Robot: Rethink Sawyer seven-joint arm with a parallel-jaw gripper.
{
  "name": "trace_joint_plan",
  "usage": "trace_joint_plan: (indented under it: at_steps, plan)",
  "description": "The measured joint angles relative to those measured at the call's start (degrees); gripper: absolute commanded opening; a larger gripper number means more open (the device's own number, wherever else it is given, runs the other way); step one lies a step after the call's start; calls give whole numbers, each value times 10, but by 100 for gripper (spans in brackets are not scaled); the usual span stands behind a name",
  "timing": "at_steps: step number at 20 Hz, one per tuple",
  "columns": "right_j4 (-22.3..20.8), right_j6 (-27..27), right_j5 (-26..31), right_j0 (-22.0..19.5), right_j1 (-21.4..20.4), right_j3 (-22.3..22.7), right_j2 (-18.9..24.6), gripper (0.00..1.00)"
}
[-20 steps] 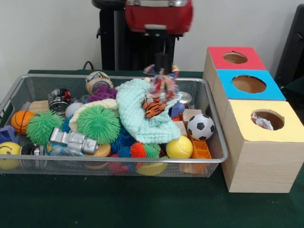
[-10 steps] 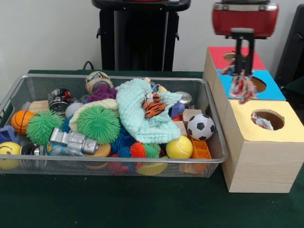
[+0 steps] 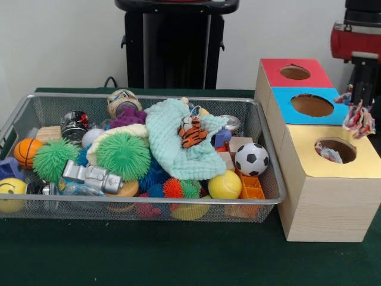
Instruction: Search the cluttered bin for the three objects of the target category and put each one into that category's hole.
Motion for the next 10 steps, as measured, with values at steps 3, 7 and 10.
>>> trace_joint_plan:
  at_steps: [3, 7, 10]
  plan:
    - [7, 15, -11, 21, 26, -20, -23, 0]
    - [12, 15, -23, 21, 43, -31, -40, 0]
    - [17, 15, -27, 19, 52, -41, -56, 0]
